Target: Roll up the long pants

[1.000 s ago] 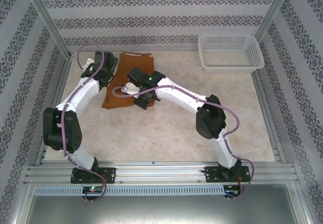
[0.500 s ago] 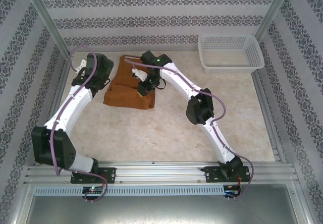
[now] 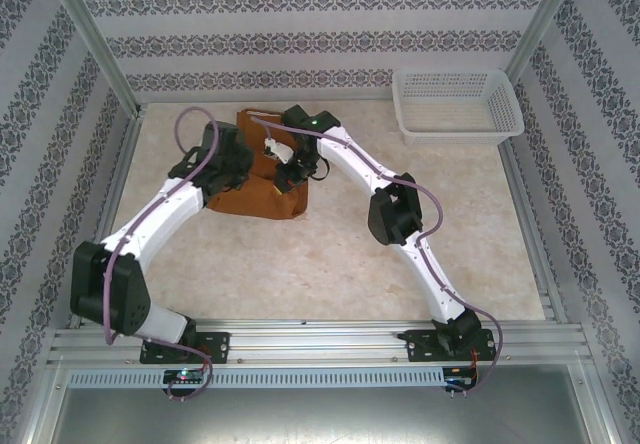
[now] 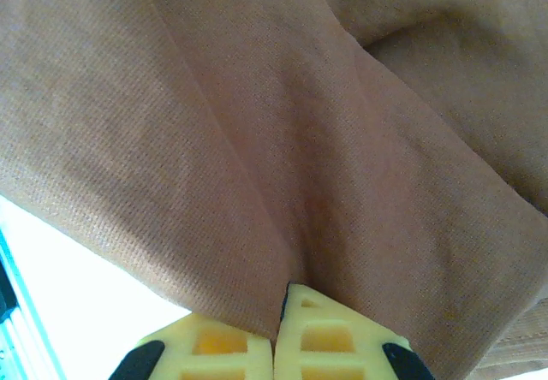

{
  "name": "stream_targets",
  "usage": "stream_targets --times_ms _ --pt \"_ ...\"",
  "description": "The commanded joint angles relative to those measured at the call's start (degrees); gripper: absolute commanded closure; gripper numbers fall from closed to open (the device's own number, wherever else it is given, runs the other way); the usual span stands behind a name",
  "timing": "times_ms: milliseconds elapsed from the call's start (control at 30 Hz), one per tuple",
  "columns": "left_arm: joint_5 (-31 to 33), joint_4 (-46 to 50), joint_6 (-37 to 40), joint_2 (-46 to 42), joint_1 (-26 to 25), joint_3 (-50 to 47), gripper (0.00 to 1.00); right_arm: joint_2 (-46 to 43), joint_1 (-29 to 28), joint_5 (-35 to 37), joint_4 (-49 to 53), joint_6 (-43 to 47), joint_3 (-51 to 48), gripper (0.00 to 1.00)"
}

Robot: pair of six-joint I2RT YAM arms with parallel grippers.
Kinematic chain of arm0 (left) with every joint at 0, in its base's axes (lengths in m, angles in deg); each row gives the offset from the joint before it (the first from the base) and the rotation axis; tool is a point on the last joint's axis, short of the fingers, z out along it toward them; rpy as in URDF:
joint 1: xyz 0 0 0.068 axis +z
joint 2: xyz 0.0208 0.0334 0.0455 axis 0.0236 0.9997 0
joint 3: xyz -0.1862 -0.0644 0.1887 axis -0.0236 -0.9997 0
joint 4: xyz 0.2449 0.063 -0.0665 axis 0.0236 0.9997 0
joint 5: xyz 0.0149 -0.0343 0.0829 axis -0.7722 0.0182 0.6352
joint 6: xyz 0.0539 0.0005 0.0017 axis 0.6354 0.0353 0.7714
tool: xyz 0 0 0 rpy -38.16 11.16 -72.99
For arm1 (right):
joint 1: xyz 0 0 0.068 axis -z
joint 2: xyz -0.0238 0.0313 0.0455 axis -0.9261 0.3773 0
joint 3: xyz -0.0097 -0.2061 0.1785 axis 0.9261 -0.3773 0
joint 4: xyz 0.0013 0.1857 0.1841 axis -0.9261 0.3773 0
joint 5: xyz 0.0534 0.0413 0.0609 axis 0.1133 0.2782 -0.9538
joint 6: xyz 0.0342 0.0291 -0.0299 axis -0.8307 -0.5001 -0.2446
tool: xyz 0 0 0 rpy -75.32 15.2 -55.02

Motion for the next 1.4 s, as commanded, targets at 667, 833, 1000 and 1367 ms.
stream_targets --times_ms 667,833,1000,1367 --pt "21.20 8.07 11.67 24.55 4.10 10.92 0.99 -5.58 4.07 11.02 -0.69 2.01 -7.53 0.41" --pt "19.20 7.51 11.68 29.17 4.22 13.99 1.00 -17.49 1.21 17.80 -1.64 0.83 -11.81 0.33" --pt "18.75 6.82 11.53 31.29 4.27 15.52 0.99 -28.10 -4.28 20.07 -7.61 -2.01 -20.65 0.92" --pt "19.55 6.93 11.84 33.88 4.44 17.29 0.99 -17.33 -7.14 15.83 -16.02 -4.31 -26.31 1.00"
